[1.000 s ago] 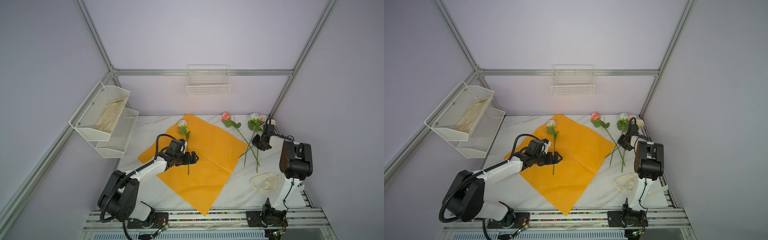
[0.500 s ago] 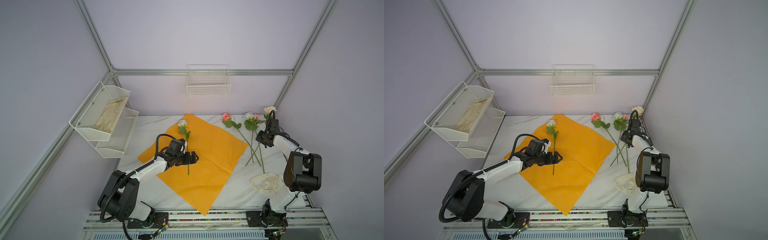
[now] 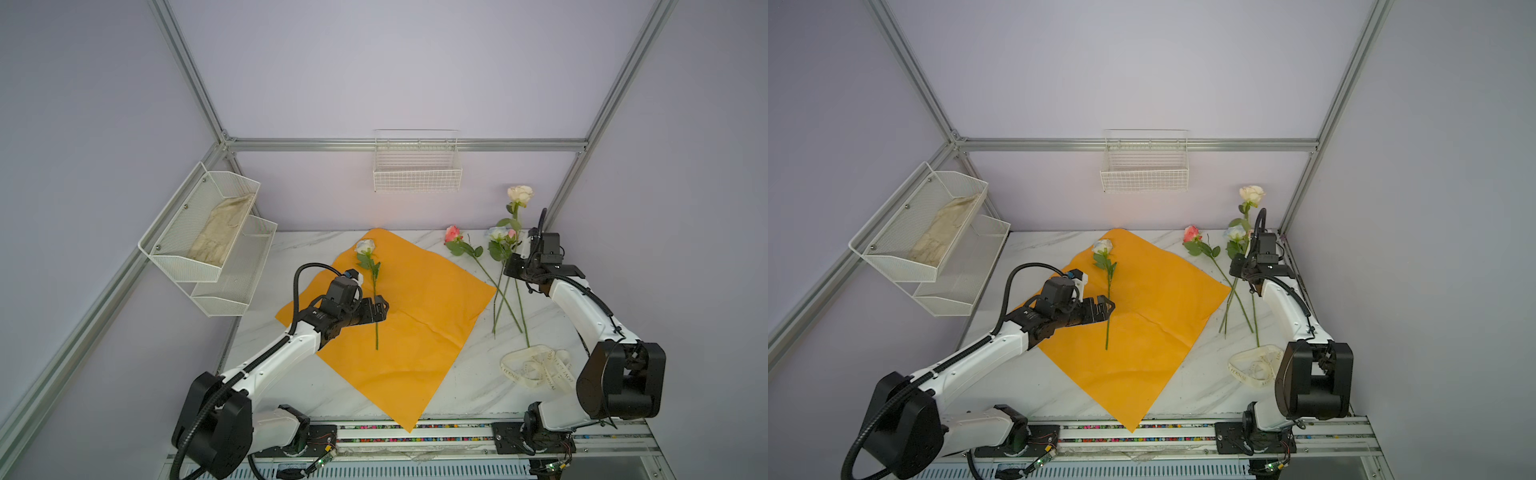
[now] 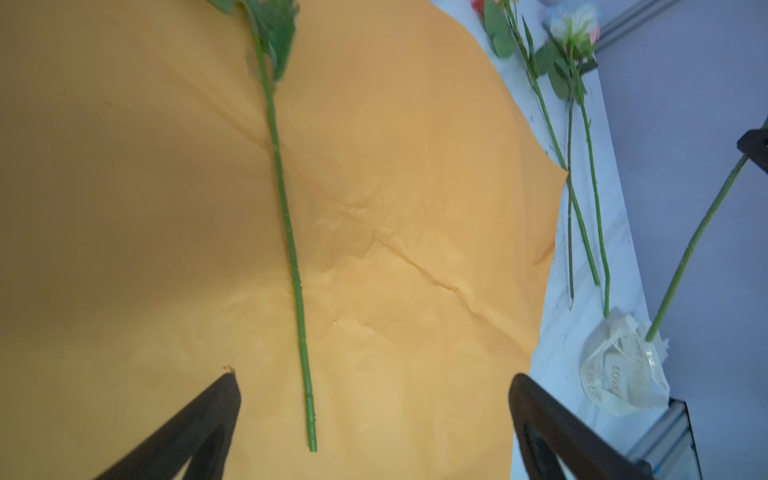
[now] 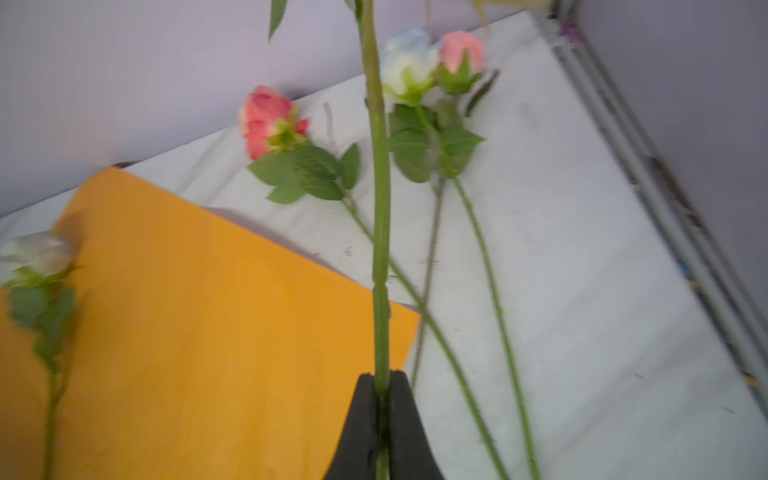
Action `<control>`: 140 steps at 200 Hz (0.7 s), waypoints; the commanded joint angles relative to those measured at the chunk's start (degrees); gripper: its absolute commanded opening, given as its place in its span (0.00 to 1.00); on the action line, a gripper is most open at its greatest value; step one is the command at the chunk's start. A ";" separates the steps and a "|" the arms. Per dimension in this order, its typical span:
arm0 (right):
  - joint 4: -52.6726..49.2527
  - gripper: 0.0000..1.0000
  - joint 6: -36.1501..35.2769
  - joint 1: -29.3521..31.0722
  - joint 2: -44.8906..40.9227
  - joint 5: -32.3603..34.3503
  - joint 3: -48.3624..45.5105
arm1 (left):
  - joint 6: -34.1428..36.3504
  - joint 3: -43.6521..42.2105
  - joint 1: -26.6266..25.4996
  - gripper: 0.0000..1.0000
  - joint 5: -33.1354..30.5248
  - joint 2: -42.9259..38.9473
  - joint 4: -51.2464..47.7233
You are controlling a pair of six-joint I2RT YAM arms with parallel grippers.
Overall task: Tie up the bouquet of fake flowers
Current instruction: 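Carry the second white rose onto the paper beside the first and release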
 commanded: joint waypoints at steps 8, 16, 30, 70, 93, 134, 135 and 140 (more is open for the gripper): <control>2.58 0.00 4.19 11.69 10.10 -16.67 3.27 | -4.37 -3.00 1.40 1.00 -18.29 -10.44 -6.13; 2.91 0.00 4.86 14.93 13.14 -16.46 5.31 | -4.52 -3.89 2.06 1.00 -20.64 -12.90 -7.27; 3.63 0.00 7.18 19.16 18.54 -15.45 9.01 | -4.54 -5.57 3.36 0.99 -22.84 -17.59 -8.94; 4.45 0.00 10.28 26.60 32.46 -13.23 20.94 | -5.14 -9.47 6.57 1.00 -22.79 -25.42 -12.04; 2.52 0.01 12.22 28.88 39.62 -12.50 28.63 | -6.24 -10.82 6.64 1.00 -21.28 -26.09 -12.17; 1.73 0.03 17.12 31.13 44.62 -9.37 32.79 | -6.57 -10.46 6.73 1.00 -20.13 -24.69 -12.23; 1.81 0.03 17.17 31.23 44.57 -9.30 32.70 | -6.56 -10.45 6.73 1.00 -20.13 -24.68 -12.18; 2.73 0.03 17.43 31.60 44.26 -9.10 31.99 | -6.41 -10.39 6.73 1.00 -20.03 -24.52 -12.12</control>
